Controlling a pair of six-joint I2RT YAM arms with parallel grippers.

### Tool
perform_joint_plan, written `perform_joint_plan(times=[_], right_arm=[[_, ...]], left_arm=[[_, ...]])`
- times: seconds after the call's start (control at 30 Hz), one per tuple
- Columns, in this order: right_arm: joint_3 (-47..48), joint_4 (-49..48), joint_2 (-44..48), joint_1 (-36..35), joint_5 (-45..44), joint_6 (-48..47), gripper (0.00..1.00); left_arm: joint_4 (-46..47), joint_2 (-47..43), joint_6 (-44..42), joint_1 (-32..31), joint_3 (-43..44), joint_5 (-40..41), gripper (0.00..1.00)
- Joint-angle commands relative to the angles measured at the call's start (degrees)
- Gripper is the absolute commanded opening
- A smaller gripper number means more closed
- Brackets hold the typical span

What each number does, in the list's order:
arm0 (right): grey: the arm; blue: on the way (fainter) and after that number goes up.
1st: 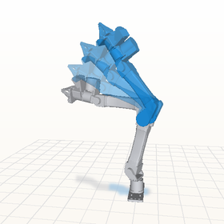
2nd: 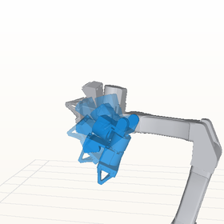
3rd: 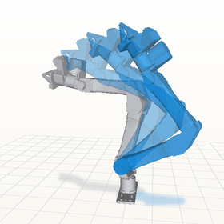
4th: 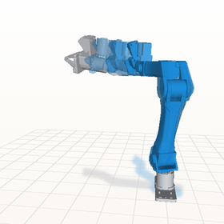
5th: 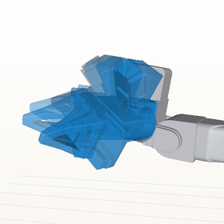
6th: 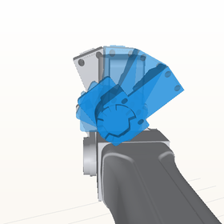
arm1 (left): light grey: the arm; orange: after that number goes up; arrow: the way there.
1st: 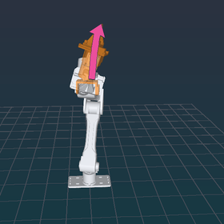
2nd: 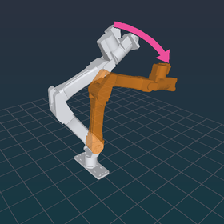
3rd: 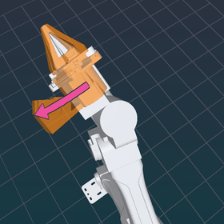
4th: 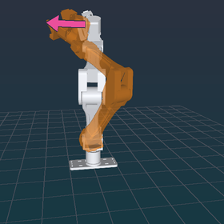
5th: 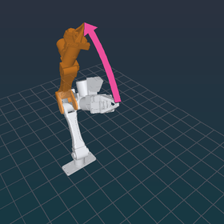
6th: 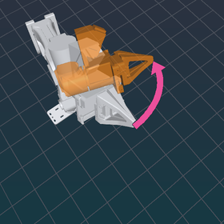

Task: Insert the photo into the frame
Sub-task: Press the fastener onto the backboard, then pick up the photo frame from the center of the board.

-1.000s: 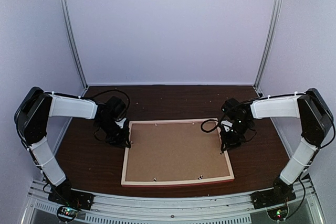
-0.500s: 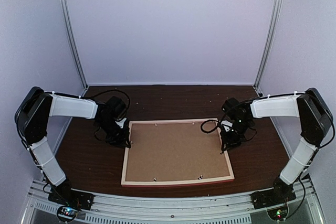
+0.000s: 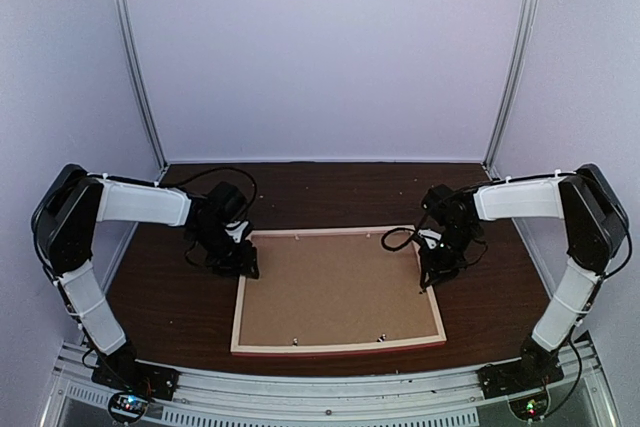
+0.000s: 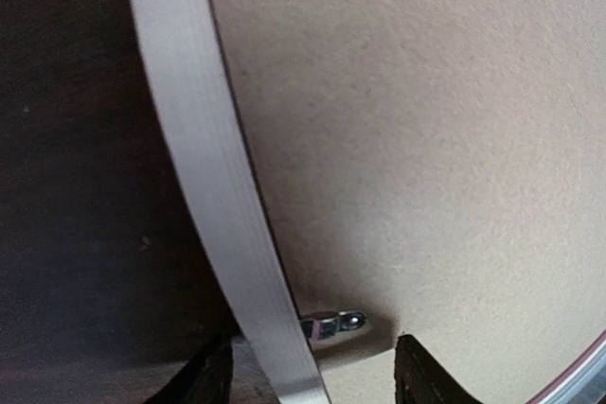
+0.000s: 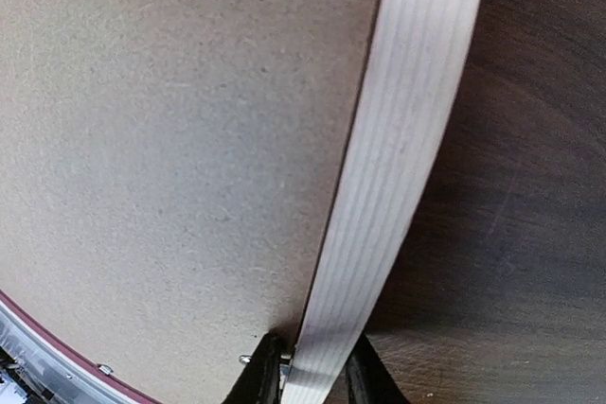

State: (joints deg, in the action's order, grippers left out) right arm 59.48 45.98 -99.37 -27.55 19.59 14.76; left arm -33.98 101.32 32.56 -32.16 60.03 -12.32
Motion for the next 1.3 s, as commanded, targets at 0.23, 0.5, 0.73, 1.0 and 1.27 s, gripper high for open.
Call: perform_joint_plan(times=[0.23,0.5,0.73,1.0,1.27], right_arm=[[3.5,-5.4,-8.1,1.1,-1.5,3.5,0.13],[13.7,-7.3,-13.7,1.6,-0.9,5.9,0.07],[20.2,-10.7,-18.0,1.7,3.8,8.2,0.07],[20.4,-9.9,-15.0,3.6,6.7,5.8,0.31],[15.8,-8.5,-9.7,5.3,6.2,4.0,0.42]], left_arm=[[1.3,-8.8,-8.2,-1.7,2.1,6.5,0.70],[6.1,-10.0,-16.6,-10.8,3.7,1.8,0.69],[6.5,-1.1,-24.2,-19.9,12.1,-1.2,0.69],[5.5,9.2,-30.5,-26.3,21.6,-2.4,0.69],[3.1,14.0,-37.9,-29.0,23.7,-0.7,0.59]])
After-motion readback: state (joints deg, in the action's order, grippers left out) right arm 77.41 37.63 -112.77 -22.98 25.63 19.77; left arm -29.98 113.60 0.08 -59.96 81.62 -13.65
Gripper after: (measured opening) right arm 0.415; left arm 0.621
